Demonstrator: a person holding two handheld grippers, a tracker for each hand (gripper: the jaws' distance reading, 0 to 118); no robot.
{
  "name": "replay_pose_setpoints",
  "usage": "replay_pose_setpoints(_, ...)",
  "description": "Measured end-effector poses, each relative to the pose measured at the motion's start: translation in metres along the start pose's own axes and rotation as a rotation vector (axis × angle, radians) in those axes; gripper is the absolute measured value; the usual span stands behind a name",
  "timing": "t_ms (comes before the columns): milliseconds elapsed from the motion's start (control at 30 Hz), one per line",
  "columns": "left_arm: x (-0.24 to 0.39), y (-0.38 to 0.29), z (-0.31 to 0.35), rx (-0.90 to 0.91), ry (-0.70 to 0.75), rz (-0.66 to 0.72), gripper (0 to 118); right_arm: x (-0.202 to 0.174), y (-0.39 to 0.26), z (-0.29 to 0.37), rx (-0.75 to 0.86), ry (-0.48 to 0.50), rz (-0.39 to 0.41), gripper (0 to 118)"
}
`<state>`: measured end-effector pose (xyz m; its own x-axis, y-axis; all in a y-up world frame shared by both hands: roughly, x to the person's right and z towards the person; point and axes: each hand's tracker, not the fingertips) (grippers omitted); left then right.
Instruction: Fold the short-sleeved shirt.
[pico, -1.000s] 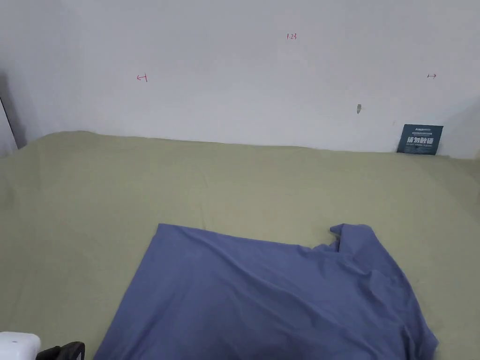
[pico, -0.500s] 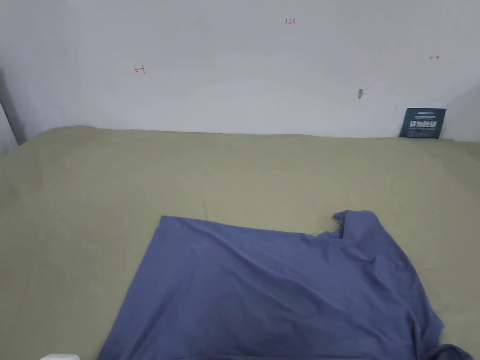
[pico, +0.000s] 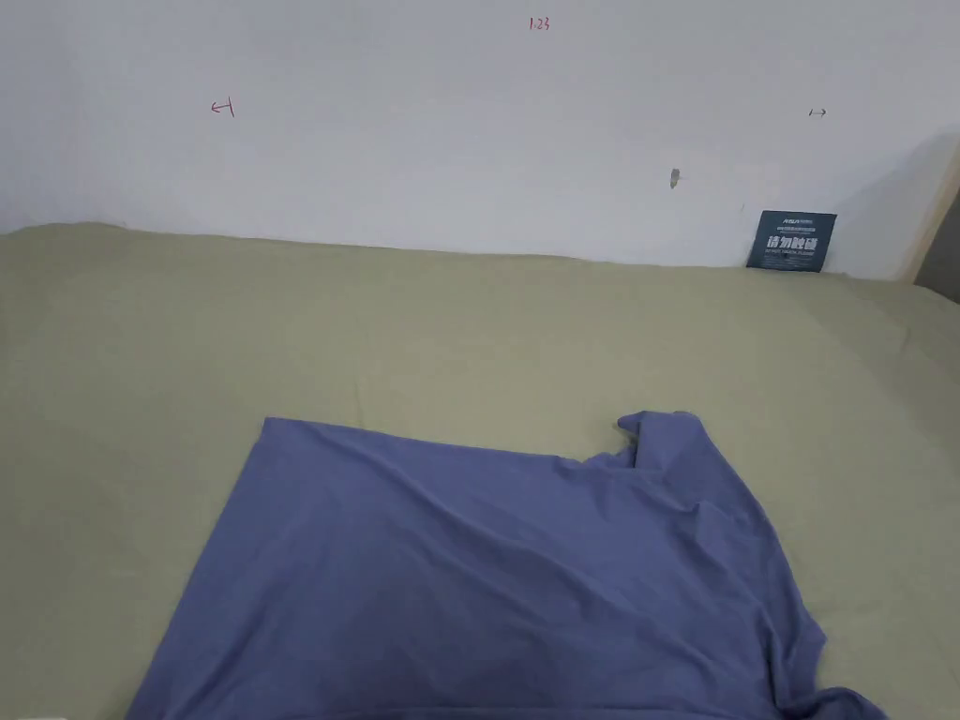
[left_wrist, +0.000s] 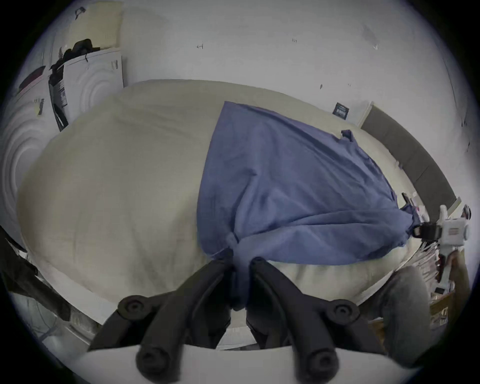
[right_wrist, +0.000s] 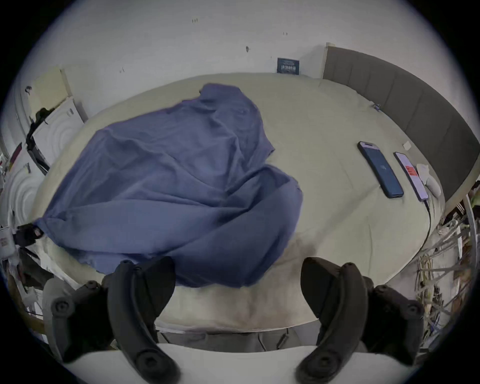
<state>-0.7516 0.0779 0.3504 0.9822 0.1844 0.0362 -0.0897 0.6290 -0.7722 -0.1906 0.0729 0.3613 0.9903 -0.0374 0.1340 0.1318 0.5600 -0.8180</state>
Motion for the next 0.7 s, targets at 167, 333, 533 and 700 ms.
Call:
replay_pose_setpoints(167, -0.01, 0.004, 0.001, 0.012, -0.028, 0.055, 9, -0.005, 0.004, 0.0, 0.022, 0.091, 0.014, 5)
replay_pose_setpoints(333, -0.012, 0.009, 0.009, 0.025, -0.032, 0.074, 9, -0.008, 0.014, 0.029, 0.004, 0.059, 0.082, 5)
replay_pose_setpoints(533, -0.006, 0.02, 0.029, 0.049, -0.057, 0.035, 9, -0.002, 0.03, 0.078, 0.117, 0.09, 0.04, 5)
replay_pose_setpoints(700, -0.002, 0.059, 0.046, 0.072, -0.112, 0.071, 9, 0.003, 0.07, 0.093, 0.157, 0.124, 0.032, 5)
